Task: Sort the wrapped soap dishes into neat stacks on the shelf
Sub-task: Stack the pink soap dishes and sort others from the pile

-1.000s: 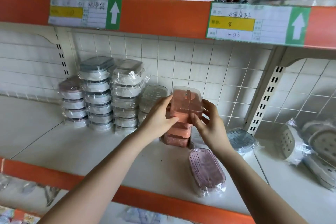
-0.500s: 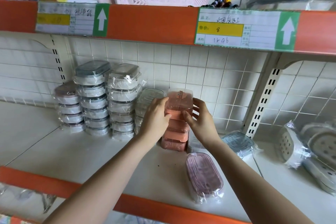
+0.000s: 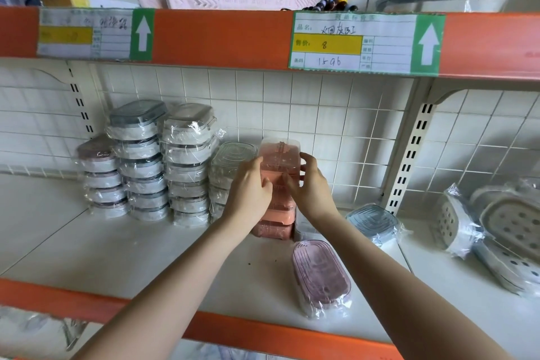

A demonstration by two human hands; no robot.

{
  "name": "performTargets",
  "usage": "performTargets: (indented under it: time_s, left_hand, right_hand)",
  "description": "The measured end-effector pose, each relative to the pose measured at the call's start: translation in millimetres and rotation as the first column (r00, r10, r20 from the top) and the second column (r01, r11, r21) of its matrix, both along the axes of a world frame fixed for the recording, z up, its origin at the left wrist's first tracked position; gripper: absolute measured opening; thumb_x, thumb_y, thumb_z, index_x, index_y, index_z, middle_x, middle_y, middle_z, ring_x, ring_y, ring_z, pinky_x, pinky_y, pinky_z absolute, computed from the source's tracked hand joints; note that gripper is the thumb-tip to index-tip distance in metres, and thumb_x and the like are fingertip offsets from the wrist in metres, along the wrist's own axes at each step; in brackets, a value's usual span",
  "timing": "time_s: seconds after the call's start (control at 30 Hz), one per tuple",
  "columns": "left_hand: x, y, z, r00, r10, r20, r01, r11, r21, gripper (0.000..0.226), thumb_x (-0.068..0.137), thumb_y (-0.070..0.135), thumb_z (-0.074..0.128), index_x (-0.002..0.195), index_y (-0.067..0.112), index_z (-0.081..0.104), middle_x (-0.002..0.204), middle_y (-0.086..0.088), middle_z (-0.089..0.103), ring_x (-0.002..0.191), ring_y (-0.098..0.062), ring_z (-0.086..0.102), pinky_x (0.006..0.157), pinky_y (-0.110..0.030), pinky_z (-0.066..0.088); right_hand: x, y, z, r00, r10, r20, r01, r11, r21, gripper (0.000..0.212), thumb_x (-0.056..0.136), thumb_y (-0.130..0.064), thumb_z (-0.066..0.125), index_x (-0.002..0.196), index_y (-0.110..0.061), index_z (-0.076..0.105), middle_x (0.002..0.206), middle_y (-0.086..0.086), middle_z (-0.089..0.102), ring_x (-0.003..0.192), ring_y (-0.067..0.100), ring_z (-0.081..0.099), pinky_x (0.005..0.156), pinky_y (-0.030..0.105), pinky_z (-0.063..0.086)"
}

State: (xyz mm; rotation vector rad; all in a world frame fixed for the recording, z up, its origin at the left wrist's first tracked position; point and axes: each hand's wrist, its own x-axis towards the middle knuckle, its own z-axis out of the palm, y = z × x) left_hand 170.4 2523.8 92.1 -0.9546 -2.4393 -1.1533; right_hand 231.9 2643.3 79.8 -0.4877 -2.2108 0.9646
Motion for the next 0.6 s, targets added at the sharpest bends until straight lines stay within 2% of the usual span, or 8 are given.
performTargets:
  time_s: [0.07,0.13,0.27,0.37,0.47,0.6]
  left_hand:
    - [5.5,-2.2,-0.3,1.0,-0.011,0.015,0.011,1.0,0.017,0.049,0.09,0.008,0.05,0.137,0.008,0.04,0.131,-0.013,0.048,0.111,-0.027,0.054,0.089,-0.026,0.038]
    - [11.1,-6.7,-2.8,1.0,-0.006,0.013,0.005,0.999,0.035,0.047,0.089,0.007,0.05,0.135,0.008,0.041,0.131,-0.011,0.047,0.113,-0.026,0.053,0.088,-0.028,0.04]
    - [19.6,-20.1,-18.5,0.999,-0.006,-0.043,0.01,0.997,0.071,0.042,0.085,0.005,0.053,0.126,0.011,0.051,0.122,-0.009,0.055,0.105,-0.026,0.057,0.084,-0.041,0.049]
    - [29.4,-29.7,-37.9,0.997,-0.044,-0.063,0.049,0.996,0.073,0.035,0.083,0.004,0.054,0.116,0.011,0.058,0.114,-0.006,0.061,0.101,-0.024,0.06,0.082,-0.041,0.05]
    - [43.2,-36.3,-57.9,0.995,-0.102,0.005,0.102,0.995,0.021,0.032,0.084,0.006,0.053,0.113,0.017,0.06,0.113,0.002,0.063,0.102,-0.02,0.059,0.083,-0.039,0.049]
    - [62.0,-42.5,-85.3,0.983,-0.142,0.114,0.151,0.986,-0.072,0.032,0.088,0.012,0.051,0.116,0.024,0.059,0.114,0.006,0.063,0.103,-0.018,0.059,0.084,-0.035,0.047]
  right_hand:
    - [0.5,-3.2,0.7,0.999,-0.033,0.023,0.032,0.999,0.026,0.051,0.092,-0.024,0.06,0.135,-0.009,0.037,0.115,0.012,0.06,0.105,0.026,0.057,0.078,0.028,0.041]
    - [3.8,-6.1,1.0,0.998,-0.067,0.022,0.066,0.997,0.024,0.051,0.092,-0.026,0.059,0.134,-0.005,0.038,0.12,0.014,0.057,0.108,0.028,0.055,0.08,0.027,0.039]
    - [24.8,-12.3,-7.9,0.993,-0.118,0.029,0.118,0.993,0.025,0.042,0.094,-0.029,0.054,0.129,-0.007,0.046,0.129,0.013,0.053,0.115,0.03,0.054,0.093,0.039,0.044]
    - [51.4,-18.3,-21.9,0.985,-0.15,0.091,0.146,0.988,0.055,0.034,0.093,-0.025,0.053,0.124,-0.009,0.051,0.127,0.013,0.052,0.115,0.031,0.052,0.094,0.041,0.043]
    - [79.4,-27.5,-41.5,0.959,-0.226,0.172,0.207,0.971,0.12,0.034,0.09,-0.026,0.057,0.12,-0.009,0.053,0.121,0.014,0.052,0.113,0.035,0.049,0.095,0.042,0.04]
    - [108.3,-45.6,-67.5,0.872,-0.341,0.352,0.276,0.935,0.221,0.051,0.086,-0.047,0.055,0.126,-0.018,0.045,0.127,0.007,0.046,0.121,0.031,0.041,0.097,0.042,0.036]
